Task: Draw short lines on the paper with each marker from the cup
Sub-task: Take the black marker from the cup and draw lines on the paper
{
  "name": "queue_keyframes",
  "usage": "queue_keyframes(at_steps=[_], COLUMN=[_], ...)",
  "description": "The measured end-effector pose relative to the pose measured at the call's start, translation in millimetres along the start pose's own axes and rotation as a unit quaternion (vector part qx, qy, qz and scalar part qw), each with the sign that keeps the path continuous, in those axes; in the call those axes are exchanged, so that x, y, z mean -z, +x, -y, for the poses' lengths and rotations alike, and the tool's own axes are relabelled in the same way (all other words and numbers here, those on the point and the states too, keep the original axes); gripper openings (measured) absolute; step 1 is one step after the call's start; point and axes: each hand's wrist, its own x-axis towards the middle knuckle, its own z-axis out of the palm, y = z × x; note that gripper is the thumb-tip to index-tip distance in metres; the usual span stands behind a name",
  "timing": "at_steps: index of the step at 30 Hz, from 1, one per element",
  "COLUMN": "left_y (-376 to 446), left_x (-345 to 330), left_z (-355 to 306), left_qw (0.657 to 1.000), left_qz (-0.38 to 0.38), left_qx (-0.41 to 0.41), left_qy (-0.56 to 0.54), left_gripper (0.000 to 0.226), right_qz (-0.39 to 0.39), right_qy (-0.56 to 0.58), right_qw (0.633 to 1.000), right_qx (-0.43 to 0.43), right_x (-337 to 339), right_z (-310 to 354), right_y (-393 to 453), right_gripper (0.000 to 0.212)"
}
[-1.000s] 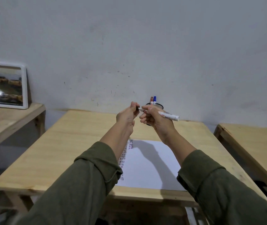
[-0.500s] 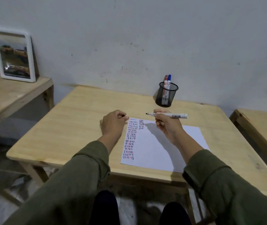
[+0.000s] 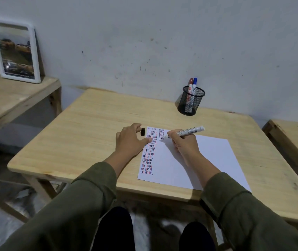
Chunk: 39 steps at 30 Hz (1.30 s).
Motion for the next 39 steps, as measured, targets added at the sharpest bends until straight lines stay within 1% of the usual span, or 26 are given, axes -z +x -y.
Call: queue_keyframes(at_steps=[2, 5, 19, 24, 30, 39], left_y=[-3.1, -4.1, -4.3, -3.9, -4.5, -5.6], left_x=[0.5, 0.7, -0.1, -0.4, 0.6, 1.6], left_z=[2.9, 4.6, 5.2, 4.4, 3.2, 2.8], left_qw=[1.000, 1.000, 1.000, 1.000, 1.000, 1.000], left_qz=[0.004, 0.003, -0.004, -0.005, -0.004, -0.001], left_qx=[-0.017, -0.019, -0.025, -0.025, -0.024, -0.025], left_qy=[0.011, -0.002, -0.007, -0.007, 0.001, 0.001], left_gripper=[0.075, 0.078, 0.080, 0.080, 0.080, 0.080], right_qz=[0.001, 0.006, 0.062, 0.054, 0.044, 0.050], right_qy=[0.003, -0.004, -0.002, -0.004, -0.018, -0.019], right_qw=[1.000, 1.000, 0.997, 0.997, 0.997, 0.997], right_qx=[0.005, 0.018, 0.046, 0.049, 0.055, 0.058], right_x=[-0.7, -1.0, 2.3, 1.5, 0.3, 0.3], right_z=[-0.7, 0.2, -1.6, -2.4, -3.8, -2.3], right_y=[-2.1, -4.8, -7.8, -7.8, -7.4, -8.4], right_gripper=[0.007, 0.007, 0.007, 0.010, 0.006, 0.008])
